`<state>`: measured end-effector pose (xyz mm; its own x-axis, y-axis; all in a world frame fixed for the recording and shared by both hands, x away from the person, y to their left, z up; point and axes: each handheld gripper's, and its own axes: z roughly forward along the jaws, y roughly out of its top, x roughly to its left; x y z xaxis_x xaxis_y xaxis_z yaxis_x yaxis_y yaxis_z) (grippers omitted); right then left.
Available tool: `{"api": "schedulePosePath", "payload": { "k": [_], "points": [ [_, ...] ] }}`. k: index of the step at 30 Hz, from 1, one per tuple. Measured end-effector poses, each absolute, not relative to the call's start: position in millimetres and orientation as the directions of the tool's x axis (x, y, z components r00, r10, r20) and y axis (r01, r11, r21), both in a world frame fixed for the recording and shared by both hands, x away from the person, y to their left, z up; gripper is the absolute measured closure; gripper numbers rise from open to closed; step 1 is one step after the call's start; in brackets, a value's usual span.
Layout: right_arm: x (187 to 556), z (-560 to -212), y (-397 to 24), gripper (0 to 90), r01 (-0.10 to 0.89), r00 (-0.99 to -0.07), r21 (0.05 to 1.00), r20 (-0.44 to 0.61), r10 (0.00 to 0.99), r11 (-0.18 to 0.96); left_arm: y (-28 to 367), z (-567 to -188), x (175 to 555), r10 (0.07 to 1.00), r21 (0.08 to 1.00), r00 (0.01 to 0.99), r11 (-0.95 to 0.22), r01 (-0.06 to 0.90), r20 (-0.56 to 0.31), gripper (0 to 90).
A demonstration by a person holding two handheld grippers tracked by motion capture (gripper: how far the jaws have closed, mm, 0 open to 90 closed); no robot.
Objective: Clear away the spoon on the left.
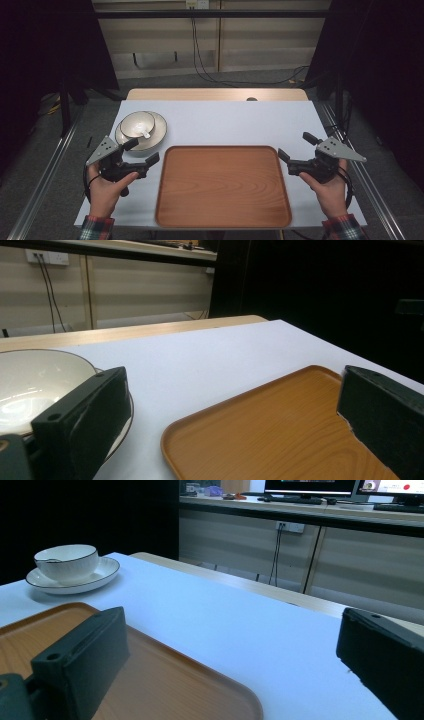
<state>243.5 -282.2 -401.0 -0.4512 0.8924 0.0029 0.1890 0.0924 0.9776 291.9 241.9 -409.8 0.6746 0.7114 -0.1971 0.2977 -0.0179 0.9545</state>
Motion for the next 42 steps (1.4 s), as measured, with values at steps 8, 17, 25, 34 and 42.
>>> {"api": "schedulePosePath", "payload": {
  "k": [8,17,25,34,42],
  "points": [
    [245,-405,-277,0.3,0.199,-0.468,0.974,0.001,0.884,0.104,238,-415,295,0.729,0.946,0.656,-0.038,0.322,-0.194,1.6],
    [244,-410,-273,0.3,0.213,-0.488,0.969,-0.002,0.873,0.121,237,-422,303,0.744,0.939,0.638,-0.041,0.340,-0.198,2.3],
    [243,-414,-272,0.3,0.210,-0.501,0.968,-0.012,0.865,0.136,232,-425,307,0.747,0.939,0.632,-0.030,0.343,-0.207,2.6],
    [242,-414,-273,0.3,0.215,-0.504,0.968,-0.004,0.864,0.129,230,-429,309,0.770,0.936,0.610,-0.046,0.348,-0.189,3.1],
    [243,-415,-273,0.4,0.210,-0.508,0.969,-0.005,0.861,0.130,229,-439,317,0.800,0.930,0.578,-0.073,0.359,-0.161,5.3]
  ]
}}
